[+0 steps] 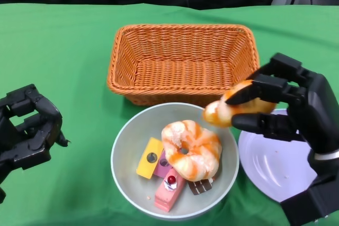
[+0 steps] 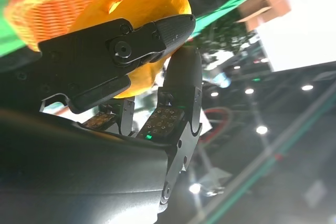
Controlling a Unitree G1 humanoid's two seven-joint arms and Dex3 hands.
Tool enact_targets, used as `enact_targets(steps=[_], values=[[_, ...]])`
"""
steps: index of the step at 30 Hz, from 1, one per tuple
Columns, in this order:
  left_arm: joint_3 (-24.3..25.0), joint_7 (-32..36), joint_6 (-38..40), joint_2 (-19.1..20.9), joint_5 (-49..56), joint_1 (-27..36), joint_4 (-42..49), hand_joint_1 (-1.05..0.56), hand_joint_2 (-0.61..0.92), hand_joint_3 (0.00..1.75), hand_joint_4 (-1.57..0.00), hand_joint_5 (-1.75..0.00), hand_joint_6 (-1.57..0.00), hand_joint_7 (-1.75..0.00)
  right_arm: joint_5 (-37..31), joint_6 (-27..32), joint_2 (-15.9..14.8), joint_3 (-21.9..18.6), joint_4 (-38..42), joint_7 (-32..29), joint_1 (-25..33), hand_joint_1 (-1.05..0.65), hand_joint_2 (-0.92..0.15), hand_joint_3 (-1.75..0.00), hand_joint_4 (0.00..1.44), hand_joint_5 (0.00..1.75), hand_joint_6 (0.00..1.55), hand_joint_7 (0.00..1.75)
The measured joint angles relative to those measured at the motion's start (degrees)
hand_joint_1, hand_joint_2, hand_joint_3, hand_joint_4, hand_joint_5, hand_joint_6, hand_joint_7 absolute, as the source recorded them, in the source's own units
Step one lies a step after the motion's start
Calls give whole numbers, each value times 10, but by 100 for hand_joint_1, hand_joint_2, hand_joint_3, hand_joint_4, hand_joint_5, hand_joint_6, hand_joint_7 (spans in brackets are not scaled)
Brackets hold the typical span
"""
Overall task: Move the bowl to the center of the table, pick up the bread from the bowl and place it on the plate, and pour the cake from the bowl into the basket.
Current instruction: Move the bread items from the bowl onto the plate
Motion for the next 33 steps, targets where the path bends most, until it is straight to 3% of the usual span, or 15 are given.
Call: enact_targets(steps=[5, 11, 19, 26, 33], values=[[1, -6, -1, 0, 0, 0, 8, -3, 57, 107, -78, -165, -85, -132, 20, 1, 0, -21, 33, 9, 19, -15, -83, 0, 88, 113, 97, 75], [1, -6, -2, 0, 0, -3, 11, -4, 58, 105, -78, -166, -85, -133, 48, -1, -1, -40, 98, 30, 29, -13, -81, 0, 95, 101, 106, 56], [1, -6, -3, 0, 1, -6, 15, -3, 58, 106, -77, -168, -84, -134, 63, -7, -1, -51, 182, 40, 31, -11, -81, -1, 95, 101, 110, 49], [1, -6, -7, 0, 1, -5, 15, -2, 56, 107, -78, -167, -85, -133, 34, -9, -3, -47, 214, 15, 20, -14, -80, 0, 96, 99, 113, 44], [2, -6, -10, 1, 1, -4, 11, -3, 55, 106, -79, -166, -85, -132, -33, 0, -21, -15, 226, -34, 12, -11, -77, 0, 103, 88, 120, 31]])
